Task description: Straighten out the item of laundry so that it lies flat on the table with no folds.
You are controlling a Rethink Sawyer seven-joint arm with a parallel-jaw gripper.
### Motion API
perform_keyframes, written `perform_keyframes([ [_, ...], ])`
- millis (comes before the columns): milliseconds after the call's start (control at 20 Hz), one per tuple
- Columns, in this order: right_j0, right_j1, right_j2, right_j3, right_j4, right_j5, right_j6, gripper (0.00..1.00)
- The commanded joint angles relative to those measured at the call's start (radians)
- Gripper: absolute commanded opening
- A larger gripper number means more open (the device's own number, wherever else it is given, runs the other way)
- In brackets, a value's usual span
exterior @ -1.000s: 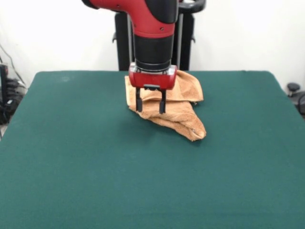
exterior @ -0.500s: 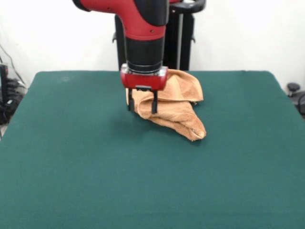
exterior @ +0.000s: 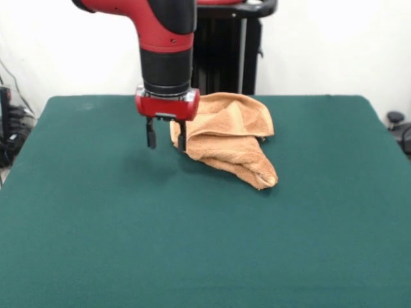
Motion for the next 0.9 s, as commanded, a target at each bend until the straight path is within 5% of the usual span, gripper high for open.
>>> perform_keyframes([
  [50,0.028,0.082,0.114,-0.006,-0.04,0.014,0.082,1.0],
  [900,0.036,0.108,0.1,0.004,-0.061,-0.044,0.12,1.0],
])
